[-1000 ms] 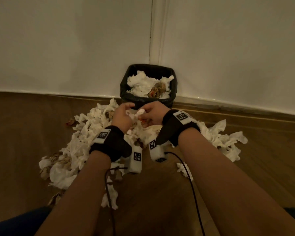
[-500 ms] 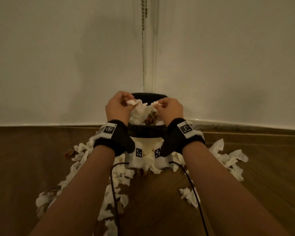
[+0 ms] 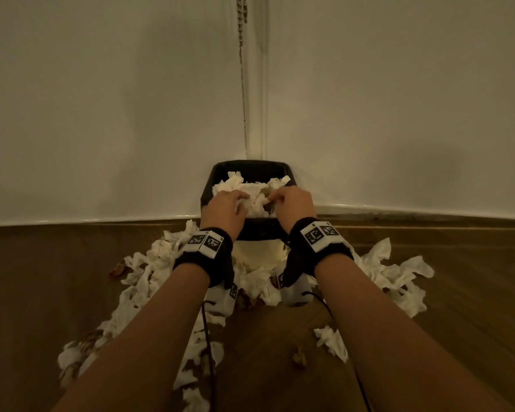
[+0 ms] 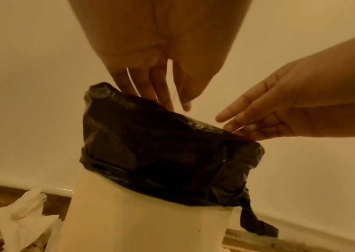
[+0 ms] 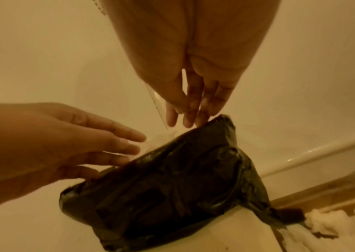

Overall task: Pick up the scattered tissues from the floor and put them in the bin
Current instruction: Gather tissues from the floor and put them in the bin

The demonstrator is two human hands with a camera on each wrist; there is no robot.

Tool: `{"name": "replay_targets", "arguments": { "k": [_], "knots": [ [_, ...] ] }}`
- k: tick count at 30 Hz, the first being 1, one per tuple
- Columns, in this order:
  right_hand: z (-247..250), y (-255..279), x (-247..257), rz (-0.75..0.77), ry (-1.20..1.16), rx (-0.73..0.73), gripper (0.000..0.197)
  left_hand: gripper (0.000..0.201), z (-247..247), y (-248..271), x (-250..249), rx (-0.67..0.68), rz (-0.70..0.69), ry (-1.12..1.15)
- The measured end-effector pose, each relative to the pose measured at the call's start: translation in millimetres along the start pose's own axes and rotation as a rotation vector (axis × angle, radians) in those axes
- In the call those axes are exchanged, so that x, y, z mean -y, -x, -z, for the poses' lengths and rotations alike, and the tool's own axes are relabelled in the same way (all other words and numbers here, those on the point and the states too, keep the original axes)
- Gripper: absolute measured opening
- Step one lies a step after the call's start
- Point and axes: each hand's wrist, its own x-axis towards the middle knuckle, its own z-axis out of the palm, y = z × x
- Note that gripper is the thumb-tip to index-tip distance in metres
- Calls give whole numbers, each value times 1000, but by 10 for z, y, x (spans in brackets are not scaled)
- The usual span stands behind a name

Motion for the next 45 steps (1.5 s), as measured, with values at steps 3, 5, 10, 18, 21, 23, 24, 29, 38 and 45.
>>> {"name": "replay_targets", "arguments": {
  "k": [3, 5, 10, 18, 21, 23, 24, 29, 38, 45],
  "knots": [
    [14, 51, -88, -53, -138, -238, 25, 20, 26, 195, -118, -221, -102, 51],
    [21, 94, -234, -120, -162, -250, 24, 13, -22, 380, -189, -200, -131, 141],
    [-117, 295, -761, -281, 1, -18, 24, 9, -469, 893, -141, 193, -126, 94],
    [-529, 610, -1203, -253, 155, 386, 26, 33, -1206, 1414, 29, 854, -84, -204],
    [-665, 613, -1212, -172, 263, 520, 30, 45, -1345, 1517, 50, 957, -109, -258],
    [-773, 593, -1180, -138, 305, 565, 34, 46, -1418, 1585, 56, 1013, -173, -314],
    [-831, 575, -1168, -120, 315, 576, 35, 44, -1446, 1613, 59, 1040, -204, -362],
    [-1061, 548, -1184, -27, 452, 599, 40, 32, -1539, 1649, 74, 1100, -62, -332],
    [-1184, 590, -1289, -67, 449, 596, 31, 25, -1533, 1678, 22, 1065, 45, -306],
    [-868, 447, -1214, -300, 63, 555, 34, 30, -1322, 1357, 183, 771, 218, -53]
  ]
}}
